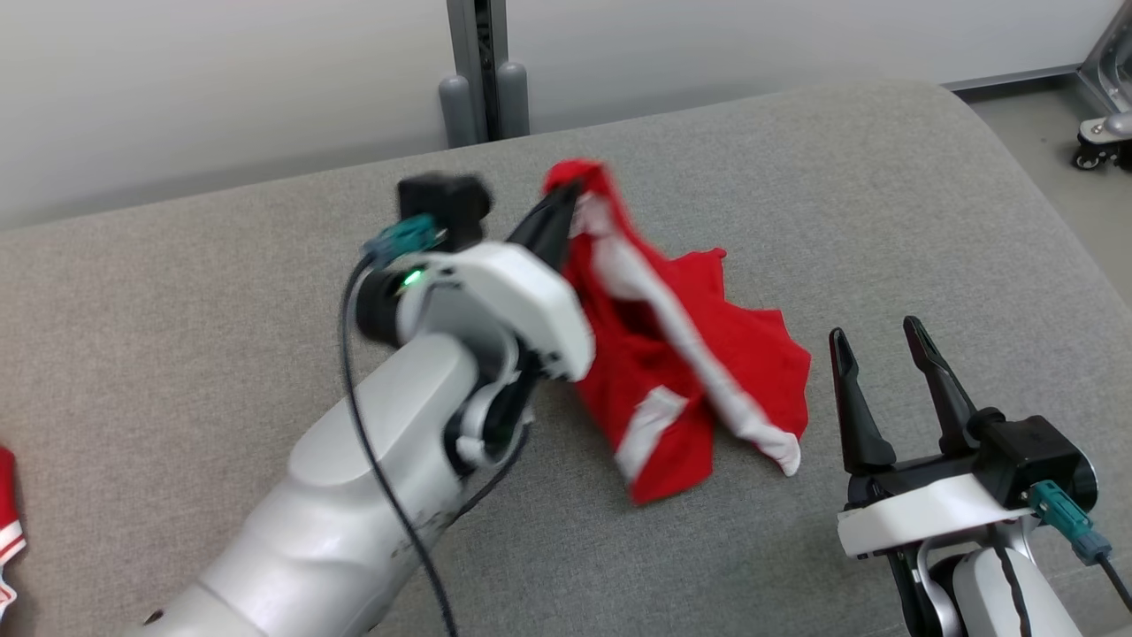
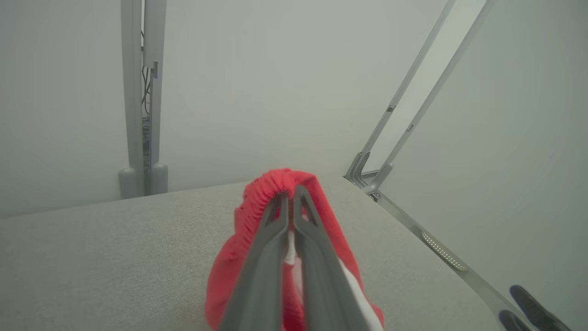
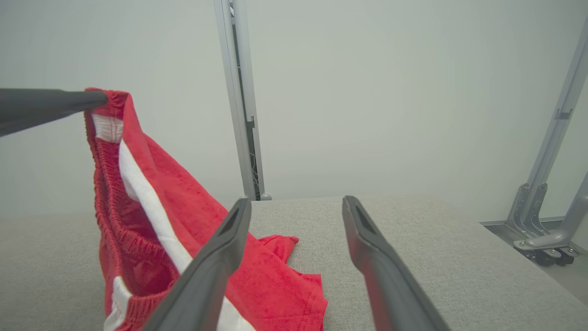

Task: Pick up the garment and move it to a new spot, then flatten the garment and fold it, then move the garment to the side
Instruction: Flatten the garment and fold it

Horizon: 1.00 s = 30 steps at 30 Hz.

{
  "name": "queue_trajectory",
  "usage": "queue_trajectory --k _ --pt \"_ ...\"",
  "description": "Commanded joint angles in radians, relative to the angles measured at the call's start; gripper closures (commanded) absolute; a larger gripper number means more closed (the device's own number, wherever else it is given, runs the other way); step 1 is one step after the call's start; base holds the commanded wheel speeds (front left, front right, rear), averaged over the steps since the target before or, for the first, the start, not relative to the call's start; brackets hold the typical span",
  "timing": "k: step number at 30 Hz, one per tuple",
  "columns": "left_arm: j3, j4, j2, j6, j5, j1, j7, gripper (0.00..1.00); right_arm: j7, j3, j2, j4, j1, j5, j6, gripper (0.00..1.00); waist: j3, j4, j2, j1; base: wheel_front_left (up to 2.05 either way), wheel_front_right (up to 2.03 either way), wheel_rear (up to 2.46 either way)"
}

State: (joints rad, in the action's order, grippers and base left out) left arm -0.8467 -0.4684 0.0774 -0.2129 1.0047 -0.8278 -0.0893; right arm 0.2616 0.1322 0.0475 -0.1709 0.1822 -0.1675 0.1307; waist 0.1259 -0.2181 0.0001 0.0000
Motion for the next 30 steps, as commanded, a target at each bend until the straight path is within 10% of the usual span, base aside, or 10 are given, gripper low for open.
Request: queue_trajectory --k 1,11,25,30 --pt "0.010 -0.045 0.020 0.005 -0.001 0.029 -0.031 1.00 0.005 -0.002 0.006 0.008 0.014 -0.001 0.000 0.00 0.014 0.001 -0.0001 0.0000 0.00 0.00 0.00" --pt "0.113 -0.238 0.107 0.049 -0.001 0.160 -0.171 1.00 0.005 -0.008 0.006 0.010 0.002 0.022 0.000 0.00 0.058 0.056 -0.0001 0.0000 0.00 0.00 0.00" --pt "0.311 -0.145 0.136 0.171 -0.150 0.308 -0.177 1.00 0.005 0.031 0.006 -0.014 0.002 0.010 0.000 0.00 0.057 0.120 -0.0001 0.0000 0.00 0.00 0.00" --pt "0.347 -0.166 0.112 0.189 -0.192 0.338 -0.177 0.33 0.005 0.060 0.006 -0.041 -0.002 0.001 0.000 0.00 0.040 0.125 -0.0001 0.0000 0.00 0.00 0.00"
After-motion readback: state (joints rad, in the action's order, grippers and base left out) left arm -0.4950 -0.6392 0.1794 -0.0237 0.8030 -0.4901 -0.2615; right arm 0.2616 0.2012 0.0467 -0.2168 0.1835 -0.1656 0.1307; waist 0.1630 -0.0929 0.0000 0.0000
